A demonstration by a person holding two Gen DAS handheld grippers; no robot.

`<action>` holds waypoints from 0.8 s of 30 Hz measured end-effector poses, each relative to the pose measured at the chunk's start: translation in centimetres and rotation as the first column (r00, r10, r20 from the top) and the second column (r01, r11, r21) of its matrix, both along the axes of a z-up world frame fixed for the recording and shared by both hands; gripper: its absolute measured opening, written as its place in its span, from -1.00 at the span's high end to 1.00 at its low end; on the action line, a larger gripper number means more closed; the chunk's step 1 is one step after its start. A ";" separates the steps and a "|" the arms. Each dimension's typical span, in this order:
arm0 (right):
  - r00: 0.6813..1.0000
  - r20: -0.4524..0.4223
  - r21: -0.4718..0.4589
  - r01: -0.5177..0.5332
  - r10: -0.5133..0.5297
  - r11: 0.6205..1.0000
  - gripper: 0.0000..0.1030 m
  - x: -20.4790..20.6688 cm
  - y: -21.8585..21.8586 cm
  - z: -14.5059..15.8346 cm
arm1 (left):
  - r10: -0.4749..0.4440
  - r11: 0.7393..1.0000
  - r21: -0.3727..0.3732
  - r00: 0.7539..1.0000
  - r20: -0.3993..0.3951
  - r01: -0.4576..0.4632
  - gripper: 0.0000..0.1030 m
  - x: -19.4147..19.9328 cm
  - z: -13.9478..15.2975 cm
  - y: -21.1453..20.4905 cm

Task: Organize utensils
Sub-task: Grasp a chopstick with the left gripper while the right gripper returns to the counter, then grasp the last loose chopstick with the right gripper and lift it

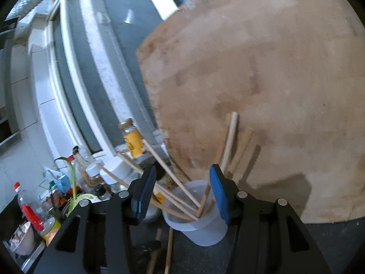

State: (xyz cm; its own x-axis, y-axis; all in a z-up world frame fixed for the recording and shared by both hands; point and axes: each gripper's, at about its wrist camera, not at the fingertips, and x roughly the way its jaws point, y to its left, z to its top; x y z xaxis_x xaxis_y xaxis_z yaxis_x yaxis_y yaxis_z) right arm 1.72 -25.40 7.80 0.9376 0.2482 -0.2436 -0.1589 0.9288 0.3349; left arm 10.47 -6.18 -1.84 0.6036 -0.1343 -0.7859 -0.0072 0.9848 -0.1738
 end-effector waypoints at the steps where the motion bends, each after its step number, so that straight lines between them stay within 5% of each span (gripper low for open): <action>1: 1.000 0.001 -0.003 -0.007 0.007 1.000 -0.01 -0.1 0.1 0.0 | 0.003 1.000 0.008 0.999 0.035 -0.003 0.88 -0.6 0.9 0.2; 5: 0.999 -0.001 -0.037 -0.032 0.032 0.999 0.06 -0.3 1.1 -0.2 | 0.016 1.000 0.009 0.990 0.143 -0.018 0.88 -2.8 5.0 1.5; 9: 0.999 0.024 -0.015 -0.046 0.046 0.999 0.08 -1.0 1.3 -0.1 | 0.064 0.983 0.139 0.937 0.343 -0.118 0.89 -6.0 9.5 1.9; 12: 0.996 0.019 -0.018 -0.084 0.085 0.996 0.14 -1.0 1.7 -0.2 | 0.002 0.965 0.236 0.908 0.418 -0.111 0.88 -7.4 11.3 0.9; 15: 0.993 -0.011 -0.063 -0.122 0.121 0.991 0.25 -0.7 2.8 -0.6 | 0.016 0.975 0.189 0.885 0.466 -0.118 0.88 -8.5 12.8 1.6; 20: 0.982 -0.070 -0.147 -0.186 0.177 0.972 0.29 -0.7 5.0 -1.3 | 0.064 0.972 0.143 0.795 0.603 -0.186 0.88 -10.5 14.2 2.9; 24: 0.943 -0.155 -0.191 -0.322 0.296 0.927 0.29 -0.3 7.2 -2.5 | 0.106 0.967 0.122 0.788 0.607 -0.225 0.88 -11.3 14.1 3.8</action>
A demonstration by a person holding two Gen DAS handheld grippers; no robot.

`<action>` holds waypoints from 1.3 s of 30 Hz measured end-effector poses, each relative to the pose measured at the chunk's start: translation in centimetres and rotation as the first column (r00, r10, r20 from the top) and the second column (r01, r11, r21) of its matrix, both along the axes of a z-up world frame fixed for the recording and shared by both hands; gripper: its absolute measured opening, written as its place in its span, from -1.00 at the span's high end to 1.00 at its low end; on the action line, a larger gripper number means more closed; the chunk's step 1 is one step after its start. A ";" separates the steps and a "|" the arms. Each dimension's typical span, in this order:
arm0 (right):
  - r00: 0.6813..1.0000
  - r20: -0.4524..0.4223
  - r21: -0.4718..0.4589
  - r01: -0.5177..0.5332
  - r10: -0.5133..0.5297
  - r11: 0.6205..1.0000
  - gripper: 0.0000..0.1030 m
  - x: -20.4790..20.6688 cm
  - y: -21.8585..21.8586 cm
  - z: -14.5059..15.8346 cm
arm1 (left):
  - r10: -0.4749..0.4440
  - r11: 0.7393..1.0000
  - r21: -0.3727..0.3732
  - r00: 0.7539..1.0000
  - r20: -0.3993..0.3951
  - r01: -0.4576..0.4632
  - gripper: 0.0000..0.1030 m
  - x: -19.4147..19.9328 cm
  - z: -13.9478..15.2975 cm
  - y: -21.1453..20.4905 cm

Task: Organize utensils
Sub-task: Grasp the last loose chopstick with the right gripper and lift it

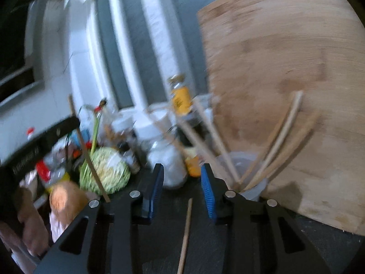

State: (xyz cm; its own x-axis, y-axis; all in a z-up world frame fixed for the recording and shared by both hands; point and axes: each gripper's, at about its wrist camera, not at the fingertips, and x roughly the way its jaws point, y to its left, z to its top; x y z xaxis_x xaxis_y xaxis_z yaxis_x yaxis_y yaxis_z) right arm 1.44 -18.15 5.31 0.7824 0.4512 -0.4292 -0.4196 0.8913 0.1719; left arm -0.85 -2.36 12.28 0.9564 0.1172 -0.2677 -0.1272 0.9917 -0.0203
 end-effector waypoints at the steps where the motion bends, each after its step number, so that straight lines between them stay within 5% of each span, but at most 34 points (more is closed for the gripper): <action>1: 0.997 -0.045 -0.010 -0.059 0.058 0.998 0.30 0.4 0.7 -0.5 | 0.008 1.000 0.006 1.000 0.012 -0.008 0.88 -0.1 -0.1 0.3; 8: 0.979 -0.200 -0.226 -0.077 0.031 0.971 0.37 3.4 4.9 -5.6 | -0.006 1.000 -0.027 0.998 0.062 0.007 0.88 -0.7 -0.4 1.5; 11: 0.962 -0.271 -0.247 -0.045 -0.024 0.968 0.41 5.3 4.9 -7.1 | 0.045 0.997 0.057 0.996 0.073 -0.050 0.88 -0.6 -0.7 0.6; 22: 0.945 -0.311 -0.336 -0.010 -0.101 0.942 0.49 8.2 5.0 -9.5 | 0.018 0.996 0.090 0.996 0.093 -0.027 0.88 0.7 0.1 0.5; 27: 0.941 -0.322 -0.357 -0.020 -0.103 0.934 0.64 8.8 5.4 -10.3 | -0.001 1.000 0.019 0.998 0.062 -0.001 0.88 1.5 0.4 1.8; 35: 0.945 -0.311 -0.372 -0.019 -0.105 0.928 0.69 9.0 5.6 -10.7 | 0.016 1.000 0.006 0.998 0.068 -0.016 0.88 1.6 0.2 1.8; 39: 0.948 -0.300 -0.379 -0.016 -0.106 0.925 0.70 9.1 5.7 -10.7 | -0.028 0.994 -0.103 0.999 0.019 0.030 0.88 2.4 0.2 2.8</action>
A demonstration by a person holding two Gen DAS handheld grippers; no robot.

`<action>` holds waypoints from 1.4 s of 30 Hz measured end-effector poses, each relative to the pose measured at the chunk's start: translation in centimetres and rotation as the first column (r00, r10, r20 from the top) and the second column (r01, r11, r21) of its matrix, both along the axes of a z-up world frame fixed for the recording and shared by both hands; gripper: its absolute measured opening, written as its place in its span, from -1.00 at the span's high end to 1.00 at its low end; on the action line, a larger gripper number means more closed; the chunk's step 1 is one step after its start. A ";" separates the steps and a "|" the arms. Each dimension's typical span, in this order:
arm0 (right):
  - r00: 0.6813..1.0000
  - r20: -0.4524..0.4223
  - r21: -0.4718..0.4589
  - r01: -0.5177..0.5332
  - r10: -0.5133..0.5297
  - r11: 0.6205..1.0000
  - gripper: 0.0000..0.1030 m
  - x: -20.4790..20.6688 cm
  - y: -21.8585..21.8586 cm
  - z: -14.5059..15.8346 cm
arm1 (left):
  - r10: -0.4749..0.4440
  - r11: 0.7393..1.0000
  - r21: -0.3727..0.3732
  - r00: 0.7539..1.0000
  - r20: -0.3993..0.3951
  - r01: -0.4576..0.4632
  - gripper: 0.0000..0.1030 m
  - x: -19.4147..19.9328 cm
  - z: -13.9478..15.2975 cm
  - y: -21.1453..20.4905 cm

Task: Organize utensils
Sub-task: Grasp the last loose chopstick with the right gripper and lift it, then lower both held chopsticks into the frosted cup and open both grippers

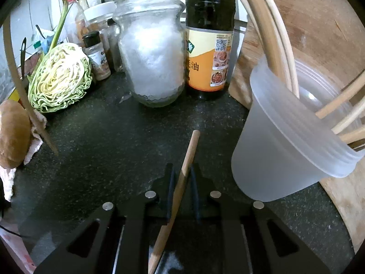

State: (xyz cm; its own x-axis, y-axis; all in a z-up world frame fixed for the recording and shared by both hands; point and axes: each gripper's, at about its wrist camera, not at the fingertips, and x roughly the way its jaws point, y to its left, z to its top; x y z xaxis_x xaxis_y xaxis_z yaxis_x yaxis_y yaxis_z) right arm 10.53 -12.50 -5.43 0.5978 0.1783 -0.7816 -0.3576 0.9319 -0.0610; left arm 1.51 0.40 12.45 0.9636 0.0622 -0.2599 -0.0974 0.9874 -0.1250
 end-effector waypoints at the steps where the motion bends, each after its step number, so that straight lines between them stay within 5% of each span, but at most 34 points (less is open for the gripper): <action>1: 1.000 0.003 -0.001 0.001 -0.001 1.000 0.72 0.0 0.1 0.0 | -0.007 1.000 -0.015 1.000 -0.005 0.007 0.88 0.2 0.0 0.2; 7: 1.000 0.024 0.069 -0.015 0.014 0.998 0.84 -0.7 -0.5 0.9 | -0.011 0.999 -0.053 1.000 -0.006 0.011 0.88 0.1 -0.1 0.5; 14: 0.941 0.326 0.231 -0.168 0.087 0.958 0.85 -5.6 -2.9 7.5 | -0.007 0.999 -0.053 1.000 0.013 0.008 0.88 -0.7 0.7 0.3; 17: 0.941 0.340 0.406 -0.152 0.006 0.901 0.85 -6.9 -5.6 10.4 | -0.072 0.996 -0.055 0.997 0.002 0.072 0.88 -0.6 1.0 -0.3; 19: 0.909 0.409 0.490 -0.148 -0.077 0.859 0.85 -8.1 -7.7 12.4 | -0.127 0.992 -0.018 0.992 0.005 0.127 0.88 -0.6 1.1 -1.2; 22: 0.796 0.550 0.527 -0.097 -0.252 0.844 0.85 -9.9 -10.3 14.5 | -0.135 0.990 0.033 0.991 0.020 0.134 0.88 -0.6 1.3 -3.1; 26: 0.734 0.540 0.669 -0.077 -0.413 0.739 0.85 -11.2 -14.4 15.9 | -0.181 0.983 0.019 0.981 0.073 0.181 0.88 -0.9 2.3 -4.5; 30: 0.634 0.592 0.681 -0.063 -0.498 0.729 0.85 -13.1 -16.5 17.0 | -0.209 0.976 -0.038 0.972 0.109 0.214 0.88 -0.9 3.0 -5.2; 35: 0.625 0.591 0.655 -0.002 -0.510 0.756 0.85 -12.9 -17.0 16.3 | -0.210 0.973 -0.068 0.966 0.153 0.222 0.88 -0.2 3.6 -6.3; 42: 0.701 0.518 0.647 0.053 -0.490 0.760 0.85 -9.5 -17.3 14.6 | -0.178 0.961 -0.164 0.951 0.251 0.223 0.88 0.2 5.0 -6.4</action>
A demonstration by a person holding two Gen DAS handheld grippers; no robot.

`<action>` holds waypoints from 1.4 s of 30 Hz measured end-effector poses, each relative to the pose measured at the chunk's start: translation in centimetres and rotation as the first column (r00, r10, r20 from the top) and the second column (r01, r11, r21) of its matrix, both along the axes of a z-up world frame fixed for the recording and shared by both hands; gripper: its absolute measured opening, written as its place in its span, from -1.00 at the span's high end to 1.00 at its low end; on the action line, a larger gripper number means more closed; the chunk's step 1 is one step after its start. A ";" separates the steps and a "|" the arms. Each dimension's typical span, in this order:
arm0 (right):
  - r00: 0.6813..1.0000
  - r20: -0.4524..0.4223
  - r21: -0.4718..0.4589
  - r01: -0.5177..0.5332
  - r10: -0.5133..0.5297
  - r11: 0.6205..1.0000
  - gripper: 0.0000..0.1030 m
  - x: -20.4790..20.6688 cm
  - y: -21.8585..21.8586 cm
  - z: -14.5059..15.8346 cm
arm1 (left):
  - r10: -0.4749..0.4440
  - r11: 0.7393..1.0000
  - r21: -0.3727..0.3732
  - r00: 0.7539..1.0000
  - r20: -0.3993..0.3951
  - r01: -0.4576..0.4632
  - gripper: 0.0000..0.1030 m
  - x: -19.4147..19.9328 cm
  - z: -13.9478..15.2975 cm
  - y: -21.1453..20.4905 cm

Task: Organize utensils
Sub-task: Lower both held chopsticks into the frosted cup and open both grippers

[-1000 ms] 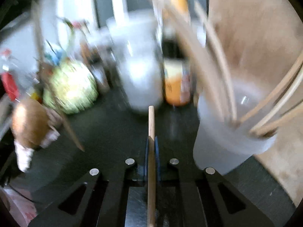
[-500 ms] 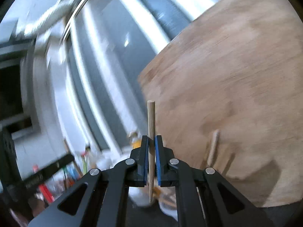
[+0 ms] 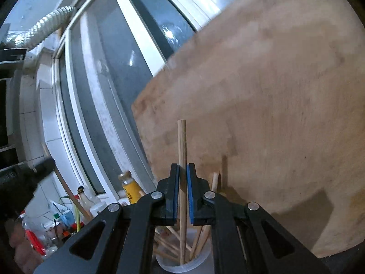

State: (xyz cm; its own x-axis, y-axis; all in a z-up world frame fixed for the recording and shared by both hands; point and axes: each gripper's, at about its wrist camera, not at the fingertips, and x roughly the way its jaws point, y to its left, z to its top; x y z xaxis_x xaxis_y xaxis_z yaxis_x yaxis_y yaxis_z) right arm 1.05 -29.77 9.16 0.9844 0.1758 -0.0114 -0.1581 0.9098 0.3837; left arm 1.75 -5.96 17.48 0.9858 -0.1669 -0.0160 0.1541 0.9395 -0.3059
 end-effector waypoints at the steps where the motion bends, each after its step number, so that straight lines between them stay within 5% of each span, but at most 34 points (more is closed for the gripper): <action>1: 1.000 -0.015 -0.006 -0.003 0.003 1.000 0.85 0.3 0.0 -0.1 | -0.001 1.000 -0.012 1.000 0.007 0.001 0.88 0.2 0.0 0.0; 6: 0.997 -0.071 -0.074 -0.012 0.007 0.997 0.85 2.1 1.1 -1.1 | -0.038 0.999 -0.023 0.998 0.057 0.039 0.88 1.4 -2.2 -0.8; 22: 0.988 -0.148 -0.124 -0.067 0.048 0.990 0.85 4.0 3.0 -2.7 | -0.041 0.999 -0.004 0.993 -0.109 0.040 0.88 4.7 -9.5 -2.2; 29: 0.989 -0.146 -0.127 -0.054 0.035 0.990 0.85 3.9 3.1 -2.7 | -0.048 0.999 0.009 0.990 -0.133 0.049 0.87 5.0 -10.4 -2.0; 36: 0.993 -0.118 -0.168 -0.051 0.031 0.984 0.83 2.9 3.6 -2.0 | 0.028 0.992 0.122 0.999 -0.046 -0.022 0.30 2.7 -8.9 -1.9; 39: 0.994 -0.108 -0.186 -0.043 0.023 0.982 0.47 2.3 3.9 -1.8 | 0.028 0.989 0.144 1.000 -0.012 -0.026 0.09 1.6 -8.2 -1.5; 41: 0.995 -0.096 -0.182 -0.028 0.010 0.983 -0.17 1.8 3.8 -1.6 | 0.038 0.988 0.147 0.999 0.013 -0.039 -0.21 0.7 -7.8 -1.0; 42: 0.996 -0.088 -0.178 -0.020 0.004 0.984 -0.20 1.6 3.7 -1.6 | 0.035 0.988 0.147 0.999 0.023 -0.038 -0.24 0.2 -7.6 -0.8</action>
State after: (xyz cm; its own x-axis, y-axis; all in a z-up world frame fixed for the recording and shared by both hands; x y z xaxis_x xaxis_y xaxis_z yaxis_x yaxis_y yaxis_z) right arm 2.63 -26.03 7.58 0.9760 0.1749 -0.1295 -0.1424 0.9633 0.2277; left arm 2.00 -6.73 9.86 0.9916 -0.1283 -0.0180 0.1238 0.9792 -0.1605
